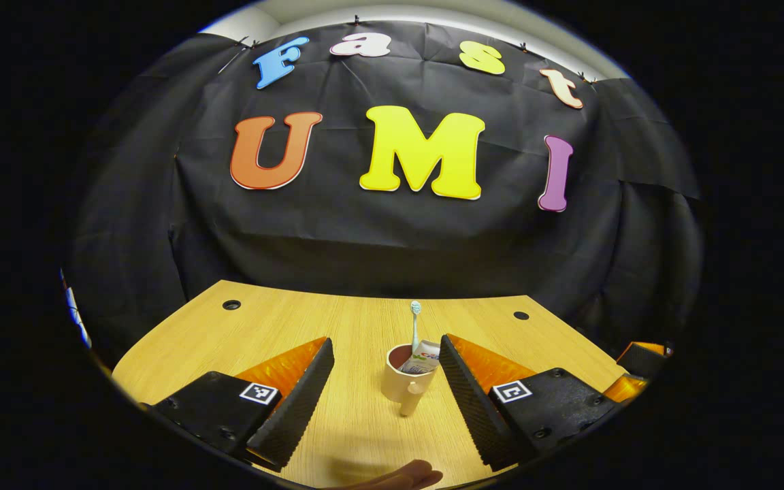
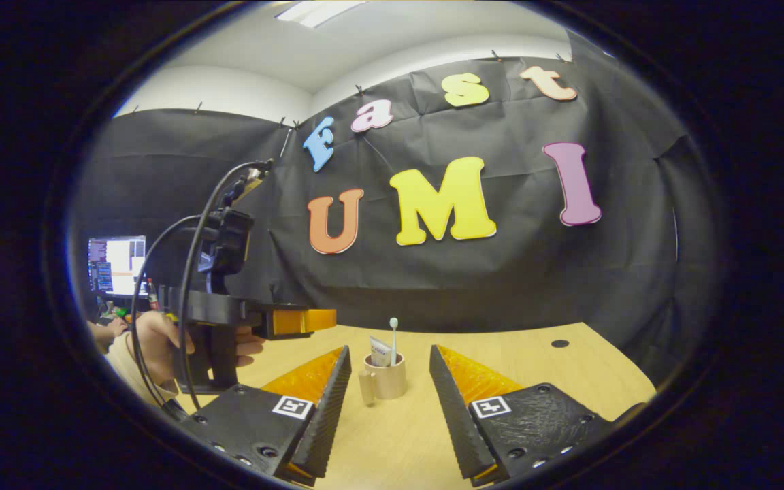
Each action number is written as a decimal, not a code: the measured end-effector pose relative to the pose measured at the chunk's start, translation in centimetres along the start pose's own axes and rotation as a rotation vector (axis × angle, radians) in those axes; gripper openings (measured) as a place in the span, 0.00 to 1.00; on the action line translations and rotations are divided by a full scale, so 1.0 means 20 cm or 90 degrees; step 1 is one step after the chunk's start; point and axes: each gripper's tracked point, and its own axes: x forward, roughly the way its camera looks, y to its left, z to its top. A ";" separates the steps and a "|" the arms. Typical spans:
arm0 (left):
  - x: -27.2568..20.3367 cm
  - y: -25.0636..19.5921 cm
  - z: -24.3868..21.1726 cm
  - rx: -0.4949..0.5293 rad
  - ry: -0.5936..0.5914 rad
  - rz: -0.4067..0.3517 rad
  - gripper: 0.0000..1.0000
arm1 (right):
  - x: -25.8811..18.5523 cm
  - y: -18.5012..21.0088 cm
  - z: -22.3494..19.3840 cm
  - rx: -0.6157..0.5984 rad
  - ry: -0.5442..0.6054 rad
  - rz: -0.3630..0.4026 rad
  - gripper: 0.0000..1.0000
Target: Put the toothbrush and toothpaste on the desktop into the cup, then pick up the cup and place it on the coaster on the desktop.
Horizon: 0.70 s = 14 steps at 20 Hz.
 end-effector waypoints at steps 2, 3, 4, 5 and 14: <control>0.08 0.03 -0.02 0.020 0.052 0.025 0.98 | -0.05 -0.06 -0.01 0.005 -0.011 -0.003 0.77; 0.10 0.04 -0.02 0.021 0.066 0.040 0.98 | -0.07 -0.08 -0.01 0.006 -0.014 -0.001 0.82; 0.13 0.03 0.01 0.023 0.069 0.035 0.99 | -0.07 -0.11 0.00 0.010 -0.015 -0.006 0.86; 0.17 -0.01 0.02 0.016 0.077 0.026 0.98 | -0.08 -0.15 0.02 0.019 -0.019 -0.014 0.89; 0.25 -0.15 -0.36 -0.007 0.417 0.028 0.97 | -0.21 -0.44 0.23 0.085 -0.085 -0.060 0.94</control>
